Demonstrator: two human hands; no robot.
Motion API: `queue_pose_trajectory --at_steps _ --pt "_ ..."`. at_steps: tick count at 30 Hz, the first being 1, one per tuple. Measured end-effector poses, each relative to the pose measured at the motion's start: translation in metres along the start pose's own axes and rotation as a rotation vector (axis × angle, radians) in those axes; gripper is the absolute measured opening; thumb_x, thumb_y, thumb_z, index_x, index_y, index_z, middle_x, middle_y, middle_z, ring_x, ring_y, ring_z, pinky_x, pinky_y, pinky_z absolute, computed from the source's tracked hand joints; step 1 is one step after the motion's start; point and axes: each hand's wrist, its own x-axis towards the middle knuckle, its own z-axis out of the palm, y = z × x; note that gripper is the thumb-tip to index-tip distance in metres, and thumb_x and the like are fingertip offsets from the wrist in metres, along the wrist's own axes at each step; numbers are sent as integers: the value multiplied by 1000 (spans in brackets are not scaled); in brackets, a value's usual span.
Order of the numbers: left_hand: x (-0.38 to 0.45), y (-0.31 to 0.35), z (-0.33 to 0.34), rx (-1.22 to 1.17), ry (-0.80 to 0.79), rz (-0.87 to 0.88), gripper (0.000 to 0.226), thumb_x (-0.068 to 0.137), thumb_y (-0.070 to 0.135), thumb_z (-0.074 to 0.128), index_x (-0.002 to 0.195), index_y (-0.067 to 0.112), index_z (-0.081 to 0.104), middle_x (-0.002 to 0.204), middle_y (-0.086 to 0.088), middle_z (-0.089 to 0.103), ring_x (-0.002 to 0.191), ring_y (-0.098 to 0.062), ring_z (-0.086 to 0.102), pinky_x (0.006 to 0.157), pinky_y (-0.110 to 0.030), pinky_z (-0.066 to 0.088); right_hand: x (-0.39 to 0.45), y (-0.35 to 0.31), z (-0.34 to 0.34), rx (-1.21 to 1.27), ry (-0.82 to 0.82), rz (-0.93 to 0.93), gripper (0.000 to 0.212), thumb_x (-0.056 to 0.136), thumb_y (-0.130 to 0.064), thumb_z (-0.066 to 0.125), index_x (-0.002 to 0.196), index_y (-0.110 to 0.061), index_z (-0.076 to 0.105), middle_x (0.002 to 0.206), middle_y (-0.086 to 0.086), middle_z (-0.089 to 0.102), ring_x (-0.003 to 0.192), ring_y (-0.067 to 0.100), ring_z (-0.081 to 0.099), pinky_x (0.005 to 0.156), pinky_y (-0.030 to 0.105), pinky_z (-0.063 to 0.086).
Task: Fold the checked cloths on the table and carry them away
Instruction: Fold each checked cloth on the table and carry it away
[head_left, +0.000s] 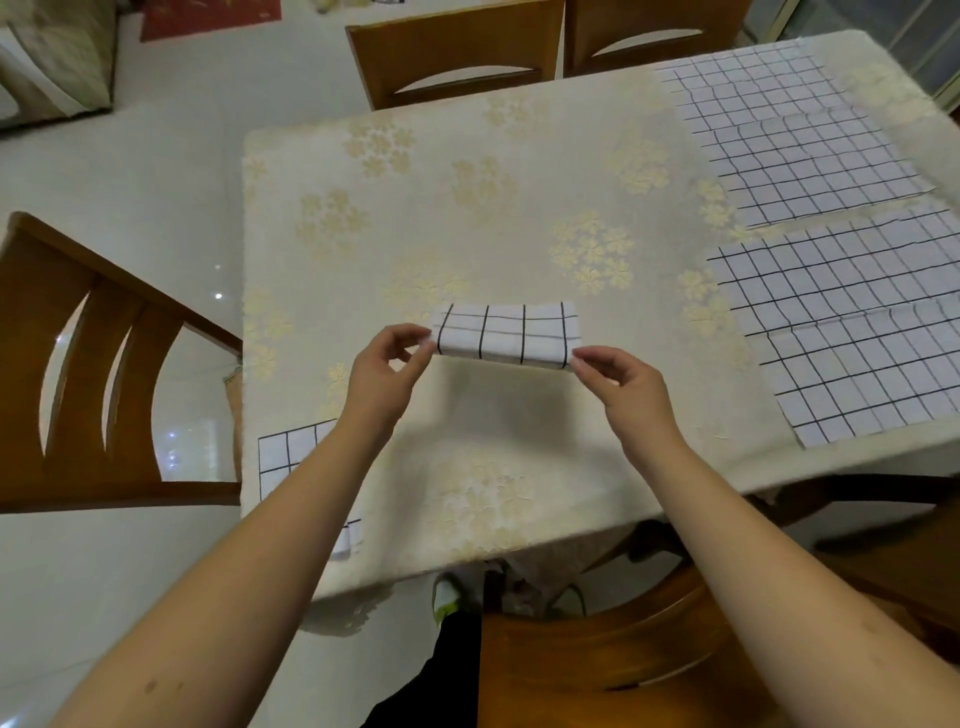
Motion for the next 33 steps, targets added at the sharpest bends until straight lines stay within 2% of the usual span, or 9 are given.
queue_pose_trajectory --at_steps 4,7,11,17,20,24,27,30,33 --pt "-33 -46 7 88 -108 -135 6 89 28 67 95 28 70 91 10 67 89 -8 61 78 -27 48 -29 41 -1 -115 -78 114 12 88 -24 69 100 -26 72 101 -12 70 91 -8 61 81 15 45" --pt "-58 -74 13 106 -139 -259 8 91 25 64 98 24 69 97 7 69 92 -12 63 83 -40 54 -49 72 -4 -138 -95 213 14 88 -23 68 102 -25 71 103 -10 70 97 0 62 90 23 48" --pt "-75 -88 15 211 -135 -278 8 91 26 63 98 24 67 95 9 67 90 -12 63 80 -37 56 -65 96 -8 -227 -136 240 18 91 -25 63 108 -21 70 103 -9 69 99 5 62 89 24 49" --pt "-75 -94 15 441 -94 -83 9 87 28 68 92 20 66 105 3 50 85 -8 56 71 -10 40 -59 93 -9 -319 -58 181 20 95 -23 58 114 -21 65 103 -12 64 96 1 57 85 21 48" --pt "-68 -94 21 595 -72 103 13 88 28 67 97 19 67 105 3 52 95 -13 52 79 -22 39 -54 87 -1 -430 46 104 25 98 -23 51 122 -21 59 109 -9 60 101 8 56 78 15 44" --pt "-54 -95 39 845 -219 422 34 92 35 57 121 18 63 129 -6 58 118 -25 55 92 -40 45 -44 82 25 -705 -54 -135 38 100 -23 42 138 -19 48 136 -5 51 126 13 43 104 28 32" --pt "-46 -102 51 1067 -442 503 59 96 48 29 147 20 38 155 -4 33 143 -24 30 115 -43 22 -32 84 49 -1005 -211 -276 49 102 -25 33 151 -16 29 156 1 30 144 18 23 117 33 16" --pt "-38 -107 57 1139 -548 498 63 97 52 16 154 24 19 161 2 11 149 -19 10 117 -39 -1 -22 96 62 -1193 -294 -327 58 99 -35 13 153 -15 16 161 2 14 149 18 10 118 33 4" --pt "-31 -113 58 1167 -560 541 61 99 53 13 154 27 16 161 2 10 149 -19 10 118 -37 -5 -18 112 59 -1286 -332 -279 71 88 -47 -5 154 -19 -3 162 -1 -5 149 15 -6 118 33 -8"
